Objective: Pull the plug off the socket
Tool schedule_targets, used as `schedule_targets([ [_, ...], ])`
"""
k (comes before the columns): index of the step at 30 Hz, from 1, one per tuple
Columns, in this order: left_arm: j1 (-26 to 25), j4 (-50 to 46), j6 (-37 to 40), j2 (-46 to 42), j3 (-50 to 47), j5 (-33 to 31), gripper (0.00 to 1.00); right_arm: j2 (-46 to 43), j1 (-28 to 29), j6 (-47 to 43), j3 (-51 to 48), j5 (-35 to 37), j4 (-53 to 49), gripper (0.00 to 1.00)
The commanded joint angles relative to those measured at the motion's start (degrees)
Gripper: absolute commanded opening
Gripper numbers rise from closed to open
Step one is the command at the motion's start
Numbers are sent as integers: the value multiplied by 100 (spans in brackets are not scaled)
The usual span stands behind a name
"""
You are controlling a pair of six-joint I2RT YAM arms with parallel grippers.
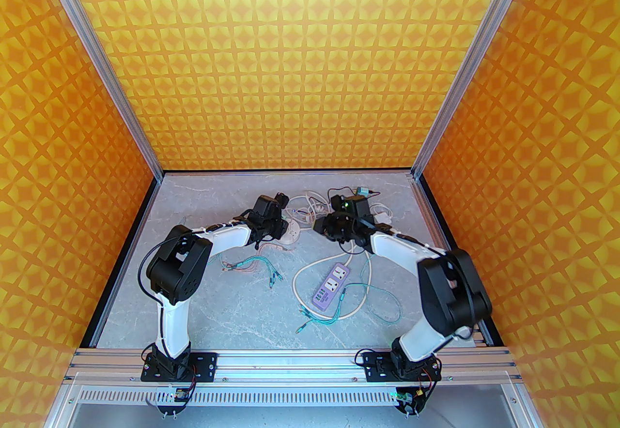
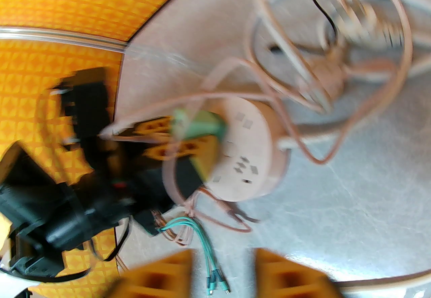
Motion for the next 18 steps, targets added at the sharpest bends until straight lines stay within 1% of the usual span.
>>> schedule_targets([
  [1,-29,-298,-308,-169,-88,-225,21,430,190,353,84,-220,673,0],
  [6,-64,-326,-409,-179,-79,-223,21,1075,400,609,442,-190,954,0],
  [10,-98,-351,-436,-156,-72,-229,20,1436,553,761,839,-161,983,0],
  [14,-116,-326,-465,-173,-100,-229,20,1750,702,813,1296,-68,771,0],
  [18,-125,-330,-489,-149,-89,-223,20,2114,722,881,1594,-25,486,0],
])
